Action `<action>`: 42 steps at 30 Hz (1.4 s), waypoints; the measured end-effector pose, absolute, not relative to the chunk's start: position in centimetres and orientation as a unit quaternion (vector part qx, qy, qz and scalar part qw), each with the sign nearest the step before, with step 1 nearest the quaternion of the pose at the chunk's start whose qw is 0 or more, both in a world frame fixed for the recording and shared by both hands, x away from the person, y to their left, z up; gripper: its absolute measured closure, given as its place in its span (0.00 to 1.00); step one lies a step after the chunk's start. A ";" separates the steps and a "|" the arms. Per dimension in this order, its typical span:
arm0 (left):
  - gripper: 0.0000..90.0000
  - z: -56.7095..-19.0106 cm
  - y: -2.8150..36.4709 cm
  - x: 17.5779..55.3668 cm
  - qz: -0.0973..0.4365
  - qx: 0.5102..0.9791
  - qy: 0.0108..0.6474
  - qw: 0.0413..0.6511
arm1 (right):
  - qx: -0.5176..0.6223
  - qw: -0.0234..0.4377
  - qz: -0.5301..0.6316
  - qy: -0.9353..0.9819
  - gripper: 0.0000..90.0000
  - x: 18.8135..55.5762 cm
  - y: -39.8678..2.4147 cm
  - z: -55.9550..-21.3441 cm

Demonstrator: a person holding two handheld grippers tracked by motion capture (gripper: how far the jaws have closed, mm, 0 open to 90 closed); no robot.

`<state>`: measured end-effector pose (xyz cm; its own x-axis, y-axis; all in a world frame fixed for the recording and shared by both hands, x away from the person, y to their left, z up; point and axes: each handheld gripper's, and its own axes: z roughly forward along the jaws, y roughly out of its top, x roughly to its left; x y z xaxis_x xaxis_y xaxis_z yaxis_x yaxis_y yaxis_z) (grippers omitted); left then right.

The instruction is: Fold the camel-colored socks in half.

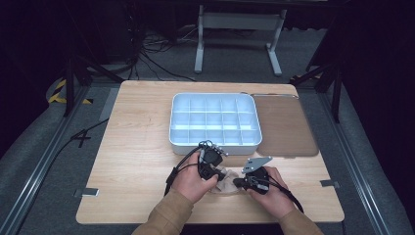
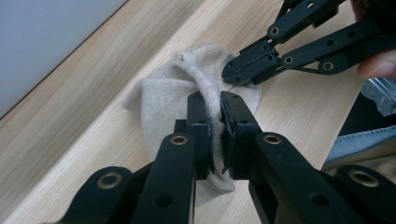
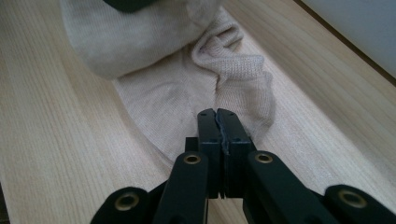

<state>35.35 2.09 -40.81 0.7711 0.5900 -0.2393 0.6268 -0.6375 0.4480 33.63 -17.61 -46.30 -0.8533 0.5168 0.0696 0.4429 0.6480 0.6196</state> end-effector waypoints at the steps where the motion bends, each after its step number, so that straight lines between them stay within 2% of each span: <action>1: 0.92 -40.9 2.0 35.4 -0.034 0.905 0.335 0.260 | 0.265 0.058 0.325 0.906 0.99 33.6 -17.6 -46.3; 23: 0.92 -42.8 0.1 35.5 -0.043 0.901 0.330 0.278 | 0.267 0.063 0.332 0.903 0.99 33.4 -17.7 -46.4; 25: 0.89 -42.9 0.0 35.5 -0.045 0.902 0.328 0.277 | 0.269 0.063 0.333 0.902 0.99 33.4 -17.7 -46.4; 29: 0.76 -42.4 0.3 35.5 -0.055 0.895 0.328 0.297 | 0.264 0.066 0.324 0.906 0.92 33.3 -17.8 -46.1; 33: 0.69 -41.7 0.9 35.3 -0.061 0.889 0.327 0.315 | 0.262 0.068 0.315 0.910 0.91 33.1 -18.0 -45.6; 42: 0.65 -39.3 3.8 34.6 -0.034 0.873 0.341 0.346 | 0.268 0.087 0.349 0.894 0.93 32.6 -19.2 -42.1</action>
<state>34.57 3.79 -39.28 0.7646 0.5728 -0.2955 0.6198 -0.5278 0.5807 32.64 -19.21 -42.05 -0.8411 0.5400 0.0313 0.4182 0.6125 0.6708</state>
